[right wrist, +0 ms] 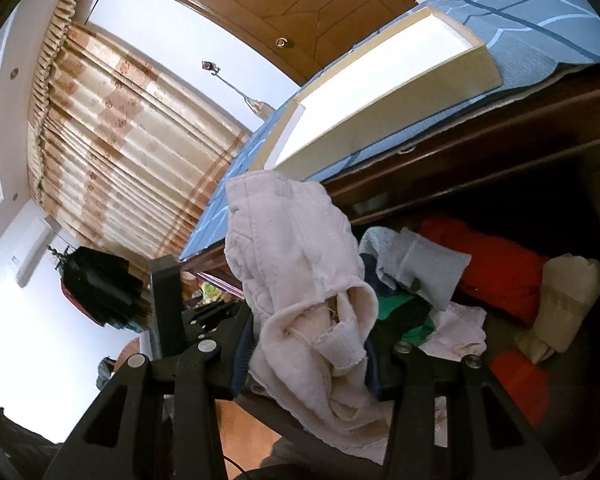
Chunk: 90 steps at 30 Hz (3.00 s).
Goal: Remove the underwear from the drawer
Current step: 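Carry both held underwear up over the white tray on the desk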
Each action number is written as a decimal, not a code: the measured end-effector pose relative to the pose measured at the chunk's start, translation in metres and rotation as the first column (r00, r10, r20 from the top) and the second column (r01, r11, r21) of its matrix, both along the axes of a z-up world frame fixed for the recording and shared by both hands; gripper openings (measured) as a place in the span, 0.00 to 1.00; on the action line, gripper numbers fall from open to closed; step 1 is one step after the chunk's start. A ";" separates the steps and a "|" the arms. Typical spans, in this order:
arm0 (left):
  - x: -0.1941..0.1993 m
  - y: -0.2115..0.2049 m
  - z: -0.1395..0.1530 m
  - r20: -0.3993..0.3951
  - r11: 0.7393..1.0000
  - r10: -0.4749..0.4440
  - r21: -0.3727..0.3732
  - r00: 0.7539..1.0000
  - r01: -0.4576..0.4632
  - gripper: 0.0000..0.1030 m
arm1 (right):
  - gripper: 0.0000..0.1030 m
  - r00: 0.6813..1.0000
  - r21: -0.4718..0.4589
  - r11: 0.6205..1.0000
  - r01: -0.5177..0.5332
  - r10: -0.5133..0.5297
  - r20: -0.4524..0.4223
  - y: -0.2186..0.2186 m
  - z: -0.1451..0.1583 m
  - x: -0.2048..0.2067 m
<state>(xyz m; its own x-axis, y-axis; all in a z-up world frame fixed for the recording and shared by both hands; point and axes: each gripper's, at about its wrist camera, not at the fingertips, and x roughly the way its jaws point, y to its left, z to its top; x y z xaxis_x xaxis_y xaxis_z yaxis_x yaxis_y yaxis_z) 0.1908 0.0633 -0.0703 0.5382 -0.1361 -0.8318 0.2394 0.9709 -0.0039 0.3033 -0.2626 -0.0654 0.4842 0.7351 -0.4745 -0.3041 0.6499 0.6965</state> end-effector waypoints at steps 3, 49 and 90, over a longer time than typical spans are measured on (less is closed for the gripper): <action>-0.009 0.008 0.015 0.030 0.996 -0.010 -0.085 0.999 0.013 0.29 | 0.46 1.000 0.023 1.000 0.005 -0.005 -0.004 -0.001 0.004 -0.001; 0.204 -0.008 0.129 0.239 0.989 0.110 -0.123 0.965 -0.083 0.29 | 0.46 0.964 0.161 0.951 0.265 -0.258 -0.066 0.055 0.088 0.229; 0.269 -0.010 0.073 0.041 0.984 0.166 -0.065 0.985 -0.164 0.58 | 0.78 0.948 0.073 0.955 0.287 -0.273 -0.160 0.106 0.029 0.306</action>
<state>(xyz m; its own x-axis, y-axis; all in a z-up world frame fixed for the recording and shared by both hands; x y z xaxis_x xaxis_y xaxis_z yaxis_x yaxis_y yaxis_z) 0.4598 0.0535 0.0024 0.5952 -0.0917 -0.7983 0.0772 0.9954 -0.0568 0.6098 -0.1566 -0.0359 0.6073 0.6243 -0.4914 -0.0088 0.6237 0.7816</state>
